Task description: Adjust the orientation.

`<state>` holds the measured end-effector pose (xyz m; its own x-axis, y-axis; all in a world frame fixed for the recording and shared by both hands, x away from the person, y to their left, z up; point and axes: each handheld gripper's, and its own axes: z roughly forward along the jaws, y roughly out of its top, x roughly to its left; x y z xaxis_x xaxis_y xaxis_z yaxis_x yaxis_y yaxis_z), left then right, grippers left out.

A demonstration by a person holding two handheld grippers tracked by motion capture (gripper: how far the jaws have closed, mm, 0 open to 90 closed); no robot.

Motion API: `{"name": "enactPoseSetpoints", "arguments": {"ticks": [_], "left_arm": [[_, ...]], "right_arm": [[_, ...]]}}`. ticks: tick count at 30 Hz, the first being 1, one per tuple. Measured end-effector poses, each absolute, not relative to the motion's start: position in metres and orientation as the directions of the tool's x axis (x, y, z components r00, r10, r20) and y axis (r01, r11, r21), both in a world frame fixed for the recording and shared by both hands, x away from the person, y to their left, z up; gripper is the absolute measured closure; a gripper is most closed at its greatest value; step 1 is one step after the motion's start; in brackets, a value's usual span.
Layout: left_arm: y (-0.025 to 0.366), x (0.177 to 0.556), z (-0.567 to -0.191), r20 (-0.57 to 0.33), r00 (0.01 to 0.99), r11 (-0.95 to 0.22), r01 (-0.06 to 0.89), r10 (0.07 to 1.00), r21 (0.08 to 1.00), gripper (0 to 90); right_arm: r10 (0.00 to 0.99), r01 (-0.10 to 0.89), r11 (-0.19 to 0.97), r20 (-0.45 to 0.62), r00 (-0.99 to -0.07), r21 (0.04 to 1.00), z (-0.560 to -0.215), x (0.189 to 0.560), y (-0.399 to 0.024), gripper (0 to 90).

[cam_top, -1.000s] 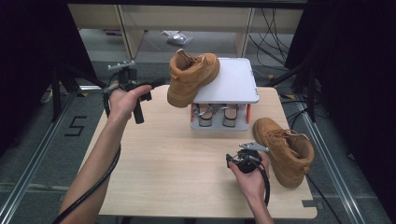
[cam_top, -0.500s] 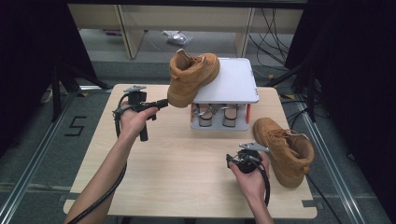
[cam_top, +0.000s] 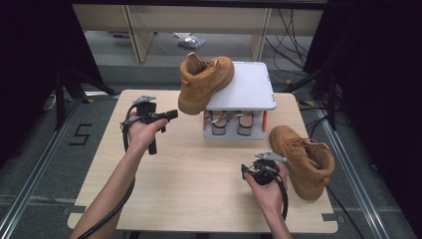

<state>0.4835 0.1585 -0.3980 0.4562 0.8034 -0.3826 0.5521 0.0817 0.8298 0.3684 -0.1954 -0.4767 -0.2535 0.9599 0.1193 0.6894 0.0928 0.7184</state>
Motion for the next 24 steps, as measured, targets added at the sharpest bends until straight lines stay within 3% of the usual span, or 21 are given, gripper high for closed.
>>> {"name": "enactPoseSetpoints", "arguments": {"ticks": [24], "left_arm": [[0.144, 0.493, -0.396, -0.395, 0.474, 0.076, 0.561, 0.787, 0.824, 89.9]], "right_arm": [[0.961, 0.699, 0.091, 0.121, -0.248, 0.710, -0.478, 0.368, -0.193, 42.8]]}}
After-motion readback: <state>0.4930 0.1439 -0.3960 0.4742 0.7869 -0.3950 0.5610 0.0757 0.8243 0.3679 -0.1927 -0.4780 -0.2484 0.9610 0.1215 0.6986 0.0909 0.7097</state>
